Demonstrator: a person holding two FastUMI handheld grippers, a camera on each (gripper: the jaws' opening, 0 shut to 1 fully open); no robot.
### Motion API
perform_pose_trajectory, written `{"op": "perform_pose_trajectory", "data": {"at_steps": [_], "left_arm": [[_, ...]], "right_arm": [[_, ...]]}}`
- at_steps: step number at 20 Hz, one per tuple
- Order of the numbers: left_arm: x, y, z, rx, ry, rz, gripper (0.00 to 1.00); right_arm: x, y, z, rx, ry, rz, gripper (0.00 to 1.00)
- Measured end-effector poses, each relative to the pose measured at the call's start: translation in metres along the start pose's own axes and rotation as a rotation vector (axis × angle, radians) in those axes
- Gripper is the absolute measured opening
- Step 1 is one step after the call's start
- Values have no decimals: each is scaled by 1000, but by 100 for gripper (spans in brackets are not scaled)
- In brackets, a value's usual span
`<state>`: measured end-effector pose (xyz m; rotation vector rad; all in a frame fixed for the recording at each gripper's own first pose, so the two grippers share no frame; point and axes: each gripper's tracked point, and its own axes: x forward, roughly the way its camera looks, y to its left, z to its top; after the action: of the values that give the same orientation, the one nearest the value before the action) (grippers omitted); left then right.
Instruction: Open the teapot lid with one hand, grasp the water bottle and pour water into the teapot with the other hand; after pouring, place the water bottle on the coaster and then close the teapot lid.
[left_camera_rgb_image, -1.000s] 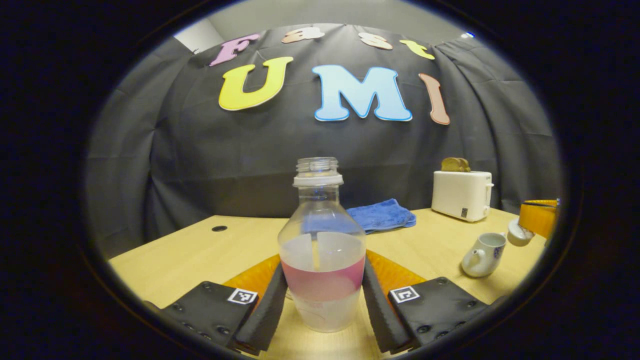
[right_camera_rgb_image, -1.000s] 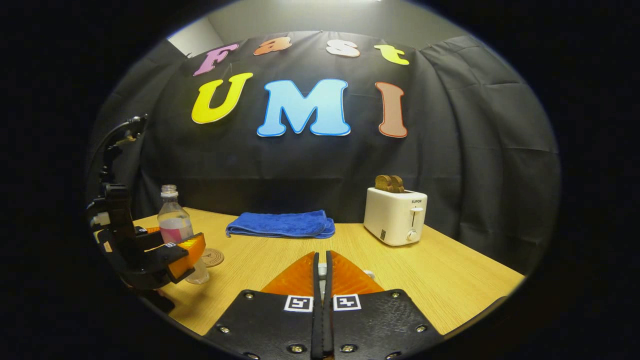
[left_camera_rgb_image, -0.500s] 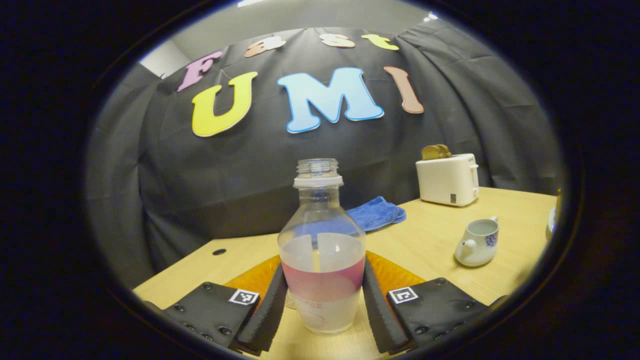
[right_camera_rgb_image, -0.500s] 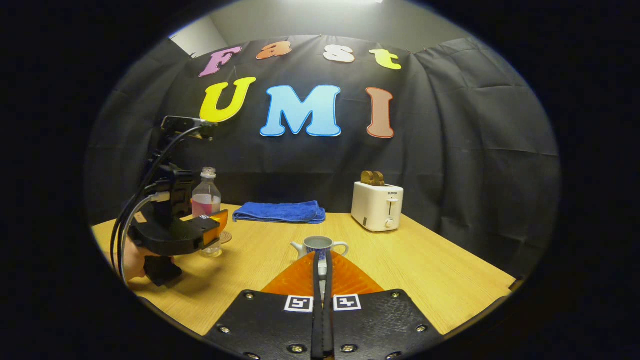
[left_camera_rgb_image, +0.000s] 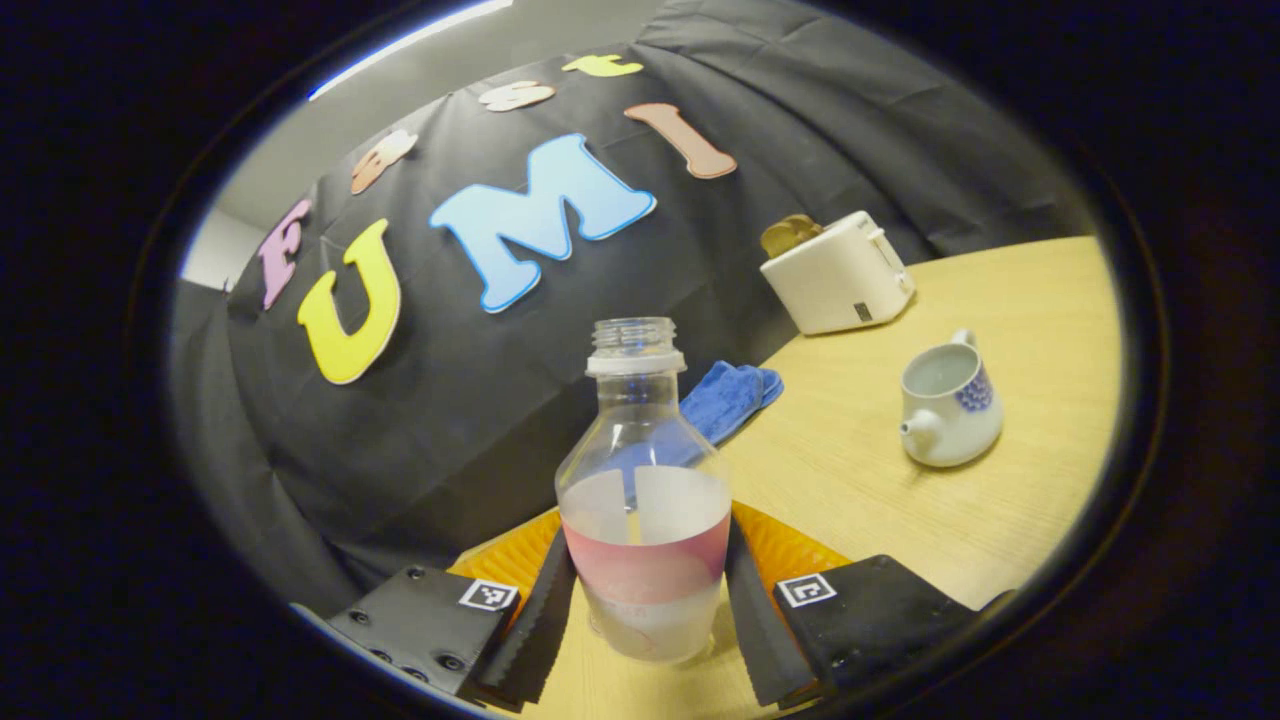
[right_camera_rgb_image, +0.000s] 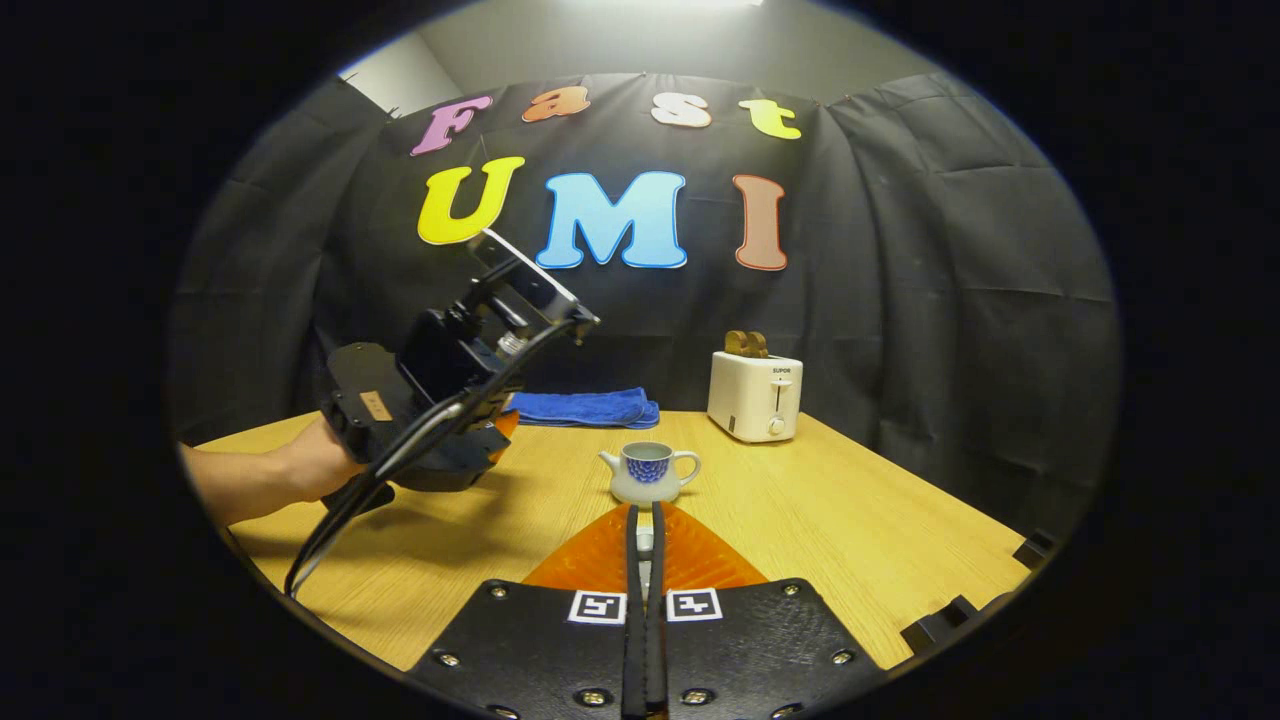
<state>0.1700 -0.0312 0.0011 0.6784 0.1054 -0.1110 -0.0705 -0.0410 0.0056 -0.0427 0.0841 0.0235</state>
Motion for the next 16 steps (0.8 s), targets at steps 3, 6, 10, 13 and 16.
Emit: {"op": "perform_pose_trajectory", "data": {"at_steps": [3,6,10,13,16], "left_arm": [[8,-10,2,142,26,-16,84],[14,-20,0,241,47,-34,84],[22,-35,0,353,69,-67,85],[26,-47,7,437,66,-98,85],[30,-60,12,513,61,-140,85]], "right_arm": [[-4,1,-3,14,5,7,1],[-5,-1,-5,25,9,5,0],[-6,-4,-9,32,16,2,0],[-6,-5,-12,41,24,0,0],[-6,-8,-13,44,27,-5,0]]}}
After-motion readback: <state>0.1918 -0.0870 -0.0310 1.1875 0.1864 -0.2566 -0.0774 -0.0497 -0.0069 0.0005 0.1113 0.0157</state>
